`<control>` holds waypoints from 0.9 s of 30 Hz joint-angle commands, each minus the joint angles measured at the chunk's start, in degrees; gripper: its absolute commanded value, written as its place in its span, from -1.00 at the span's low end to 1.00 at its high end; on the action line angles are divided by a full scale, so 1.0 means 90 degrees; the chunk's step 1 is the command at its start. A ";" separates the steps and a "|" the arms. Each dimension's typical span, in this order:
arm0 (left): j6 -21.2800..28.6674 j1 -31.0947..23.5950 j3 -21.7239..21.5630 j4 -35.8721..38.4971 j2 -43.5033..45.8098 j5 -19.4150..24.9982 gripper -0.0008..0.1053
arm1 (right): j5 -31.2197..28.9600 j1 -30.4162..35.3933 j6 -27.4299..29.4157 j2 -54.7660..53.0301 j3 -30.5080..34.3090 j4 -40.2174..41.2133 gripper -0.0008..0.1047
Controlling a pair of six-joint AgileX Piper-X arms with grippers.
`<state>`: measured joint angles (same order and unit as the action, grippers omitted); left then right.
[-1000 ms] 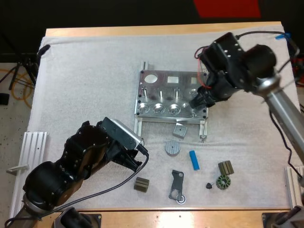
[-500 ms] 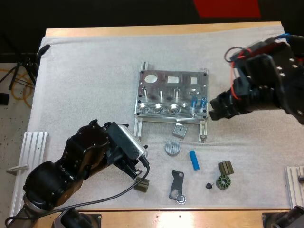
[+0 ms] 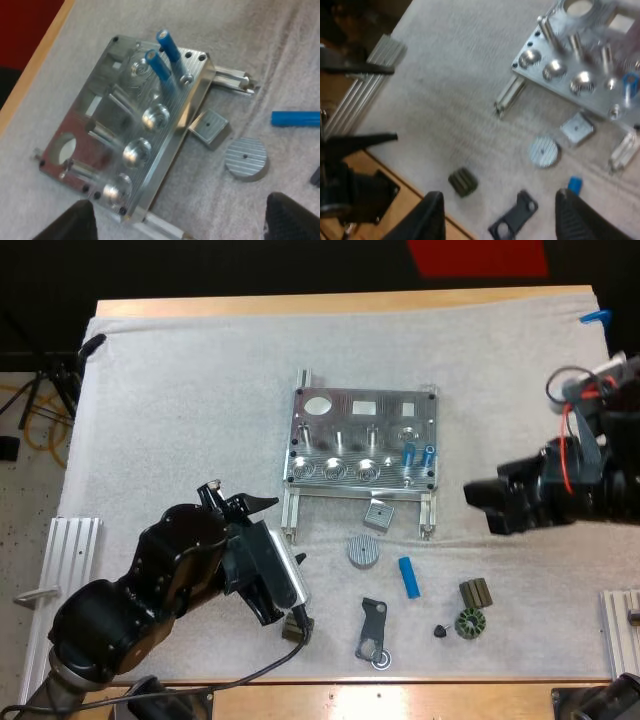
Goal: Load cells from right to left
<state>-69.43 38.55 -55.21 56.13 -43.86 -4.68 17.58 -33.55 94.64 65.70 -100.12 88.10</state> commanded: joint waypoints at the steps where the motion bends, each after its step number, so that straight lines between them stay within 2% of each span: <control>1: 0.0086 -0.0009 0.0004 -0.0090 0.0038 -0.0155 0.29 | 0.0111 0.0023 -0.0074 -0.0224 0.0321 0.0306 -0.07; 8: 0.0189 -0.0009 0.0004 -0.0090 0.0038 -0.0916 0.29 | 0.0013 0.0023 -0.0255 -0.1110 0.1572 0.0306 -0.07; 13: 0.0771 -0.0009 0.0004 -0.0114 0.0038 -0.1218 0.29 | 0.0013 0.0023 -0.0355 -0.1700 0.2144 0.0306 -0.07; 20: 0.0903 0.0119 0.0004 -0.0420 -0.0211 -0.1383 0.29 | 0.0013 0.0023 -0.0419 -0.2185 0.2404 0.0306 -0.07; 24: 0.0961 0.0595 0.0004 -0.0436 -0.0561 -0.1383 0.29 | 0.0013 0.0023 -0.0491 -0.2345 0.2504 0.0306 -0.07; 27: 0.1345 0.0908 0.0004 -0.0558 -0.0866 -0.1330 0.29 | 0.0013 0.0023 -0.0490 -0.2419 0.2591 0.0306 -0.07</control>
<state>-58.19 46.07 -55.21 51.90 -51.41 -16.55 17.46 -33.55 90.27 44.17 -77.11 88.52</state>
